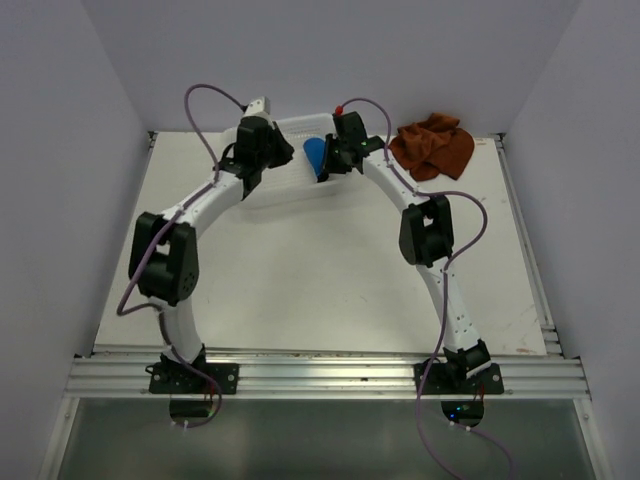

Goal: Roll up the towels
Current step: Place the rolled towel into the container

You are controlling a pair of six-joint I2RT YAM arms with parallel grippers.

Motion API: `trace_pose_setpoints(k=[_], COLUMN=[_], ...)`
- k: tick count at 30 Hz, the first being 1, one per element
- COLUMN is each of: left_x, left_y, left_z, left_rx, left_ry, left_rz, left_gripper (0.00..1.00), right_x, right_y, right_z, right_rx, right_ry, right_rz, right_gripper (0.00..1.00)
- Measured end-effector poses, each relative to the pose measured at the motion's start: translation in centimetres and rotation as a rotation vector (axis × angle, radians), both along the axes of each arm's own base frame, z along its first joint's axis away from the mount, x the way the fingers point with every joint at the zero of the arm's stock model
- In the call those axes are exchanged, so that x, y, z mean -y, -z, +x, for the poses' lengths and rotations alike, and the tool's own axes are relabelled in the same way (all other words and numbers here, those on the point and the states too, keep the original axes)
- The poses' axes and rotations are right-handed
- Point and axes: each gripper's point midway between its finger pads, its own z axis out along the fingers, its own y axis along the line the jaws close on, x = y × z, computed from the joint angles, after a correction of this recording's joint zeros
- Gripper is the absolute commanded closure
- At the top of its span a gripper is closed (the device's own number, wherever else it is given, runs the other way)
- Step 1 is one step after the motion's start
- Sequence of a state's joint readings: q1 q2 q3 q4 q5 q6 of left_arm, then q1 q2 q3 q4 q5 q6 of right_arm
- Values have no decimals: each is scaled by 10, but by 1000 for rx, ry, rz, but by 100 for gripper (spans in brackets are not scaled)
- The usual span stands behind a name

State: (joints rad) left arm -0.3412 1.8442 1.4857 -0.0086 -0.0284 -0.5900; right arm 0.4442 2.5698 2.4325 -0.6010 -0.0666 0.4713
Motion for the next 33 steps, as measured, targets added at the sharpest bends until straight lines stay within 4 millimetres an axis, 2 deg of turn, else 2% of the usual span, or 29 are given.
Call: trace_pose_setpoints(k=[1,2,5,7,8,11,16,24,27,33], left_x=[9,14,26,32,34,41,52,63,64,63], left_y=[24,40,98,128,136,145,145,152,155,163], left_z=[9,13,10,7,9,17,34,54,57,58], left_rx=[-41,-68,-180,-241,-254,-264,-239,-226,-233,-238], left_ry=[26,42,92,115,119,134,154,164,163,159], left_rz=[3,5,14,13,9,0,-26,-35,-33,-29], left_gripper=[86,87,88,88,88,88,88,88,89,89], right_x=[0,0,0,-1,-2,-2,-2,-3,-3,-5], right_y=[0,-1,-1,-1,0,5,16,16,17,17], right_z=[-1,-2,-2,-1,-1,-2,-6,-7,-7,-10], right_rx=[-2,-3,-2,-1,0,-10,-34,-36,-34,-41], right_ry=[-2,-2,2,4,6,11,12,2,-1,-20], right_rz=[1,2,8,13,18,23,21,29,27,37], right_gripper=[79,79,80,80,80,80,80,78,68,61])
